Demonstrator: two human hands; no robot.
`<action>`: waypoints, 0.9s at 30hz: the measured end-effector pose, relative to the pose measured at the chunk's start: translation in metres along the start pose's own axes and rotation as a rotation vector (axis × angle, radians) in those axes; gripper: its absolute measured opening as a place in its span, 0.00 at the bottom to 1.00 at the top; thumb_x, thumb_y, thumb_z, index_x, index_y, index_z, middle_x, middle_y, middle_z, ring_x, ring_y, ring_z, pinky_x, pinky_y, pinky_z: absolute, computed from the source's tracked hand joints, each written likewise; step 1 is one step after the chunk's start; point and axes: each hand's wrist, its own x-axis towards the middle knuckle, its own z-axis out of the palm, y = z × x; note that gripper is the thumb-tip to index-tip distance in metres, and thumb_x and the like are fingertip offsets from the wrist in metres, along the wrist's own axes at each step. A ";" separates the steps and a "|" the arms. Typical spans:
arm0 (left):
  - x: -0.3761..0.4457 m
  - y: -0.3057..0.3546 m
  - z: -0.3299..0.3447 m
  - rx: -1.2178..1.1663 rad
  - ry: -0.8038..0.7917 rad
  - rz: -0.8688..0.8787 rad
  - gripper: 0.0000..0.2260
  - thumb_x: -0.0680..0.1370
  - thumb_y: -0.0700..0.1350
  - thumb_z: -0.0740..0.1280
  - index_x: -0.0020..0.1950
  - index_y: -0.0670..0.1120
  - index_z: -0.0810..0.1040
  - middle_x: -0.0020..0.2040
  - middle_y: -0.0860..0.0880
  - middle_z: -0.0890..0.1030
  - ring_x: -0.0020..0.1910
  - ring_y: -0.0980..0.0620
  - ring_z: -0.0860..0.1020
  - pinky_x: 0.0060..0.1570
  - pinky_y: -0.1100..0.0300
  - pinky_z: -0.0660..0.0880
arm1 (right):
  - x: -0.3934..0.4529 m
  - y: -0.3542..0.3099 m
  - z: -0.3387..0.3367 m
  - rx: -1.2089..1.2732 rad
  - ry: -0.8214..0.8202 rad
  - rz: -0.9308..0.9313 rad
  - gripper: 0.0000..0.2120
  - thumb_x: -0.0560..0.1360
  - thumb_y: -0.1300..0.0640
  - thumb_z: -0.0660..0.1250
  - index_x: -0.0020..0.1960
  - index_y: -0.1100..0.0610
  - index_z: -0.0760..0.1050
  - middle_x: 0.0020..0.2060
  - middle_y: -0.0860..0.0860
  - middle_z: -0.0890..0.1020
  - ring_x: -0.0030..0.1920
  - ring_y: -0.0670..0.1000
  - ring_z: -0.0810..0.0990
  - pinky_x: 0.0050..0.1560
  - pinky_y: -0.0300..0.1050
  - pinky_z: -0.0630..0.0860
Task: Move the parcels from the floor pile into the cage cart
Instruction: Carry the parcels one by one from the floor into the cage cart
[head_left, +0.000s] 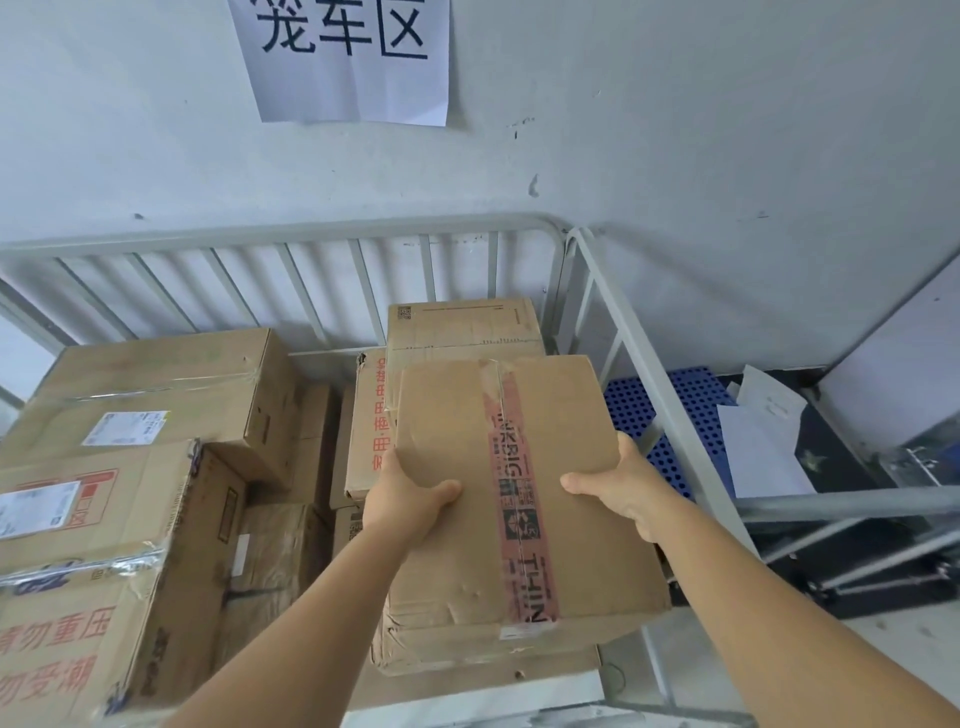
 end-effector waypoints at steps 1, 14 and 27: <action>0.000 0.000 -0.001 0.008 -0.001 -0.001 0.40 0.71 0.53 0.75 0.76 0.48 0.57 0.65 0.46 0.75 0.59 0.43 0.76 0.57 0.50 0.75 | 0.001 0.000 0.000 -0.005 0.001 0.007 0.39 0.67 0.55 0.80 0.71 0.51 0.62 0.57 0.50 0.78 0.55 0.52 0.78 0.49 0.49 0.76; -0.040 -0.013 -0.025 0.486 0.069 0.231 0.40 0.73 0.55 0.71 0.77 0.49 0.52 0.72 0.48 0.66 0.67 0.43 0.69 0.61 0.48 0.73 | -0.063 -0.014 0.033 -0.691 0.234 -0.241 0.51 0.74 0.39 0.68 0.80 0.57 0.38 0.80 0.52 0.46 0.79 0.55 0.49 0.75 0.57 0.55; -0.155 -0.107 -0.135 0.591 0.305 0.286 0.39 0.76 0.56 0.68 0.79 0.48 0.49 0.74 0.47 0.64 0.72 0.44 0.63 0.70 0.49 0.64 | -0.213 -0.027 0.146 -0.901 0.111 -0.673 0.49 0.75 0.41 0.68 0.80 0.53 0.38 0.80 0.49 0.43 0.79 0.54 0.44 0.78 0.57 0.48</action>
